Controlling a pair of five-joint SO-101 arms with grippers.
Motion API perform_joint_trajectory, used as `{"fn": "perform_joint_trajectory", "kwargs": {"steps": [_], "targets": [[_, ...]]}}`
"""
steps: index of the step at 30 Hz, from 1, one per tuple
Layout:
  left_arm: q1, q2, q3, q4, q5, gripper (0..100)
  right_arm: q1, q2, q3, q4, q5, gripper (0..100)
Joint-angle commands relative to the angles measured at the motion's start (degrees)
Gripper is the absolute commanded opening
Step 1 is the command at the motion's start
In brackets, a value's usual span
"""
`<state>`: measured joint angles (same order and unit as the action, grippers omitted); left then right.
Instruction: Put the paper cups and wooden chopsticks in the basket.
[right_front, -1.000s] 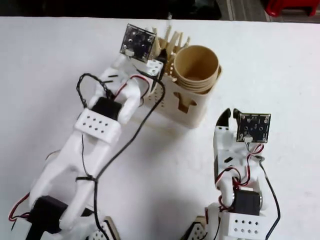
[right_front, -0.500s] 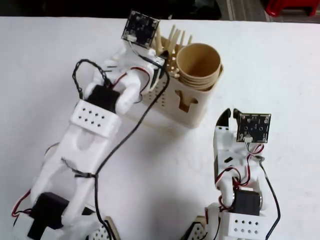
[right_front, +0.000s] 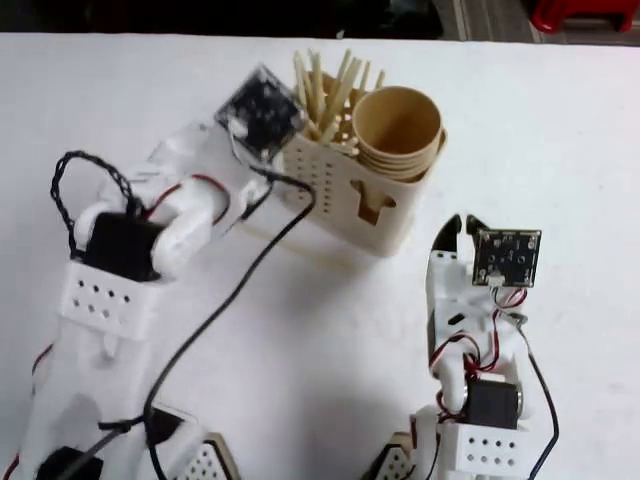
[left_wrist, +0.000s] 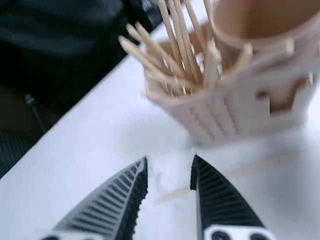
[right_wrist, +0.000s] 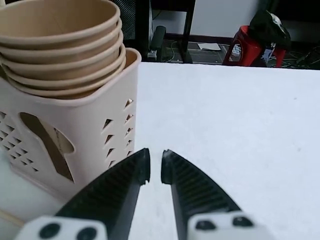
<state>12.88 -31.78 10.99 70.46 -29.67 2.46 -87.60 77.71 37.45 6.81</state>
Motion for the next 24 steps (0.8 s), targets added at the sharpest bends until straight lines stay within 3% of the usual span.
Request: {"fn": "perform_joint_trajectory", "kwargs": {"steps": [1, 9, 17, 24], "targets": [[-2.4, -2.9, 5.9, 4.2, -11.4, 15, 0.3, -0.6, 0.4, -2.9, 0.1, 5.6], [-2.9, 4.4, 20.0, -1.8, -24.9, 15, 0.6, -0.6, 0.4, -2.8, 0.1, 5.6], [-2.9, 22.9, 15.9, -5.1, -35.1, 15, 0.7, -0.6, 0.4, -2.8, 0.1, 5.6], [-2.1, 26.2, 14.7, -5.7, -44.7, 15, 0.7, -0.6, 0.4, -2.9, 0.2, 5.6]]}}
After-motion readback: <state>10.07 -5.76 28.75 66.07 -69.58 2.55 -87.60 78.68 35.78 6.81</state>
